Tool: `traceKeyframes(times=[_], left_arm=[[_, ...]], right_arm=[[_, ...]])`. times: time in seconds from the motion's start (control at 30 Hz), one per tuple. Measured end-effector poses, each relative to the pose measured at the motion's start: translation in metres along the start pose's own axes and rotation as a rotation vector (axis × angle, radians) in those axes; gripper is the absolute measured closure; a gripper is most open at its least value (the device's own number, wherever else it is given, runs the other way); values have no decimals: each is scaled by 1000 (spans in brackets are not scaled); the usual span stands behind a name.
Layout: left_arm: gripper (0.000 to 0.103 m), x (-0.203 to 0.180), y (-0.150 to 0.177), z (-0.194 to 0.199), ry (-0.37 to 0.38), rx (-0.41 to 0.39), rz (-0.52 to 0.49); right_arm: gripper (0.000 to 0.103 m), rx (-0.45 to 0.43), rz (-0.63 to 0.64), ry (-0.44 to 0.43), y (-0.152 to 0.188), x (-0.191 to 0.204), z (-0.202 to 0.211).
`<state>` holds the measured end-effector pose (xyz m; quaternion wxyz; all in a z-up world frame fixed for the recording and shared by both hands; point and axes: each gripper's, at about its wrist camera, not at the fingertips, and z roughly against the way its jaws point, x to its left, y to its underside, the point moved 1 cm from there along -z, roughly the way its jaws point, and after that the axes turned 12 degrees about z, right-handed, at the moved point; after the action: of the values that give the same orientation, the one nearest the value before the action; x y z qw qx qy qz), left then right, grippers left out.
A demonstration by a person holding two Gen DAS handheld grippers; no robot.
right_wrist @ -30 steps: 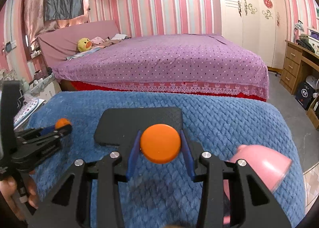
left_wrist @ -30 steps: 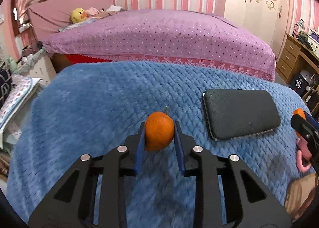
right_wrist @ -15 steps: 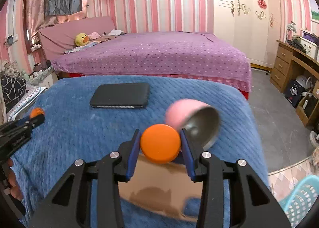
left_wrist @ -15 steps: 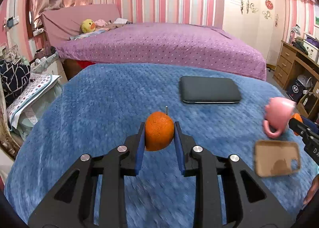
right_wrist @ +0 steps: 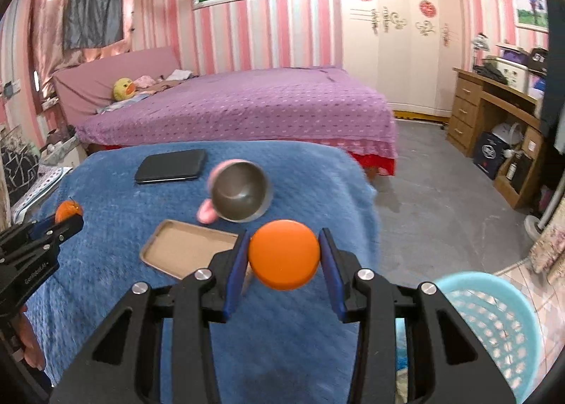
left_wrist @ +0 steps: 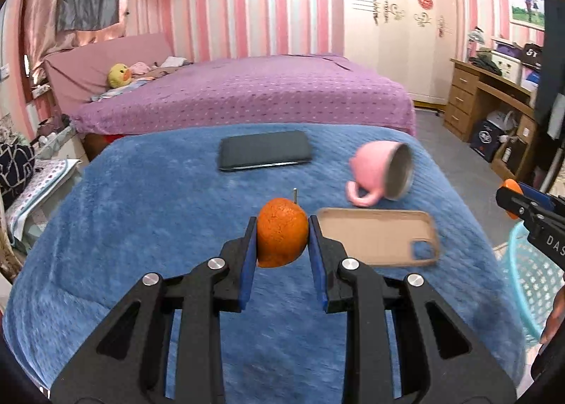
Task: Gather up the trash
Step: 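Carry the orange lid and small orange over the basket with both tools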
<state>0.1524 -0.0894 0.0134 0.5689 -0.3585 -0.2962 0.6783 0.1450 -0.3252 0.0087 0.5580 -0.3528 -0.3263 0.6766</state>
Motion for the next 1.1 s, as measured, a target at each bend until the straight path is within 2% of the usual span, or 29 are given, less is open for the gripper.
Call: traceKeyframes(times=[0.1, 0.33, 0.47, 0.6, 0.77, 0.9, 1.03, 1.07, 1.1], left_arm=[[77, -20, 8, 7, 34, 10, 4], [77, -81, 26, 22, 110, 18, -59], [76, -128, 42, 29, 185, 22, -113], [76, -174, 66, 30, 251, 65, -161], [76, -227, 90, 28, 325, 110, -206], [76, -255, 102, 29, 354, 116, -237], [68, -273, 110, 27, 360, 126, -253], [57, -274, 111, 27, 360, 130, -253], [52, -275, 110, 26, 365, 136, -255]], right_arm=[[63, -3, -20, 42, 13, -28, 20], [63, 5, -54, 140, 42, -84, 59], [63, 25, -76, 220, 63, -123, 83], [63, 43, -135, 280, 87, -160, 100], [63, 70, -146, 320, 105, -180, 105], [63, 80, -149, 331, 112, -185, 105], [63, 83, -163, 332, 119, -191, 104], [63, 81, -165, 332, 120, -192, 104], [63, 79, -170, 331, 121, -193, 104]])
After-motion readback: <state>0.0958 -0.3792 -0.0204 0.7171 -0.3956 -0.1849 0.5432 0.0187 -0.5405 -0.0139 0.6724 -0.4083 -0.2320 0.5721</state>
